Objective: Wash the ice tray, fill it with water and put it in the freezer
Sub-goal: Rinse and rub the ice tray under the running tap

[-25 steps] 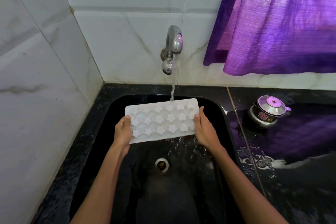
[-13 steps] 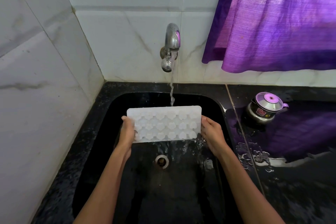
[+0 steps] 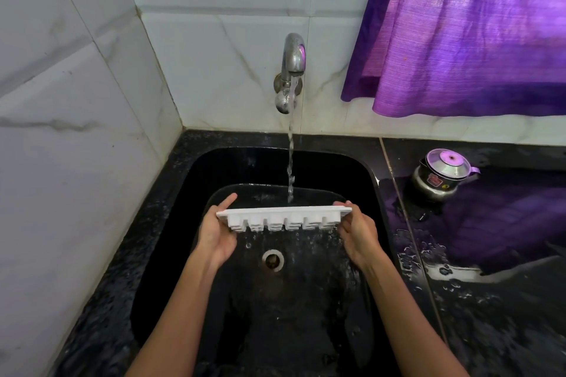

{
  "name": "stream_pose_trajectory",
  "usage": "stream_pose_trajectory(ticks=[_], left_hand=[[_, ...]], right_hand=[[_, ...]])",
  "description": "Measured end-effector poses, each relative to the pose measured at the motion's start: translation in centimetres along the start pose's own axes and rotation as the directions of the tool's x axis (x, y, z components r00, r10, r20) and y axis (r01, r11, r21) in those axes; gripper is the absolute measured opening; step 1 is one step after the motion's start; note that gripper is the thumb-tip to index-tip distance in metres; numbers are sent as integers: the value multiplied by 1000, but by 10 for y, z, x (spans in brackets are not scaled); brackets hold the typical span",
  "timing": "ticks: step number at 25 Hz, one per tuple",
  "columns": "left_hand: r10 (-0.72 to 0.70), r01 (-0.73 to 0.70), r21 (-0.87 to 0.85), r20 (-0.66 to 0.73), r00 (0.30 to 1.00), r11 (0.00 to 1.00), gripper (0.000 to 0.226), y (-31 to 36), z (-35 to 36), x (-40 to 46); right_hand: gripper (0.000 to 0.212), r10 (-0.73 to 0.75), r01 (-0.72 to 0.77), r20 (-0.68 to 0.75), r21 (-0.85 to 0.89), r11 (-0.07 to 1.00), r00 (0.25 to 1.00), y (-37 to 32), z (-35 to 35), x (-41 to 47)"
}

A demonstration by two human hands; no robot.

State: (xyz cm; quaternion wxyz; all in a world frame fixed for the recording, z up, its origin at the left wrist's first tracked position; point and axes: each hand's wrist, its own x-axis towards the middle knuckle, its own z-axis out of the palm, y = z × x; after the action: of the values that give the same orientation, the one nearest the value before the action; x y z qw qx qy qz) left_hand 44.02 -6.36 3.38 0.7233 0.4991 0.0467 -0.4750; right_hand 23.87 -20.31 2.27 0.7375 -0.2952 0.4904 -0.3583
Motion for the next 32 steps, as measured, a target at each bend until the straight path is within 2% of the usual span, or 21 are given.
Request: stream_pose_trajectory(ticks=[2, 6, 9, 11, 14, 18, 21, 23, 28, 32], left_hand=[[8, -8, -9, -39, 999, 1000, 42, -3, -7, -3], [-8, 10, 41, -47, 999, 999, 18, -9, -20, -10], [23, -20, 121, -22, 999, 993, 24, -10, -30, -17], [20, -17, 195, -14, 1000, 981, 36, -11, -35, -23], [-7, -10, 239, 68, 998, 971, 36, -12, -35, -33], [9, -19, 159, 63, 998, 987, 43, -9, -36, -34], [56, -62, 112, 53, 997, 992, 24, -4, -37, -35], [30, -32, 47, 35, 999, 998, 23, -2, -39, -35], [-78, 80, -24, 73, 994, 996, 40, 4, -48, -34], [-41, 45, -96, 48, 998, 994, 46, 16, -50, -27]], right_hand=[[24, 20, -19, 10, -4, 1000, 1000, 1, -4, -3], [33, 37, -35, 39, -50, 998, 999, 2, -13, -9], [37, 54, -48, 66, -79, 996, 996, 2, -20, -13], [41, 76, -62, 84, -153, 986, 994, 1, -25, -18], [43, 101, -74, 106, -234, 969, 989, 0, -30, -20], [42, 82, -56, 160, -160, 986, 984, 0, -28, -24], [42, 54, -40, 188, -77, 996, 981, -2, -20, -26], [41, 35, -30, 189, -31, 999, 981, -2, -13, -25], [39, 38, -42, 205, 14, 999, 978, 1, 14, -18], [39, 36, -30, 217, -33, 999, 976, 4, 38, -8]])
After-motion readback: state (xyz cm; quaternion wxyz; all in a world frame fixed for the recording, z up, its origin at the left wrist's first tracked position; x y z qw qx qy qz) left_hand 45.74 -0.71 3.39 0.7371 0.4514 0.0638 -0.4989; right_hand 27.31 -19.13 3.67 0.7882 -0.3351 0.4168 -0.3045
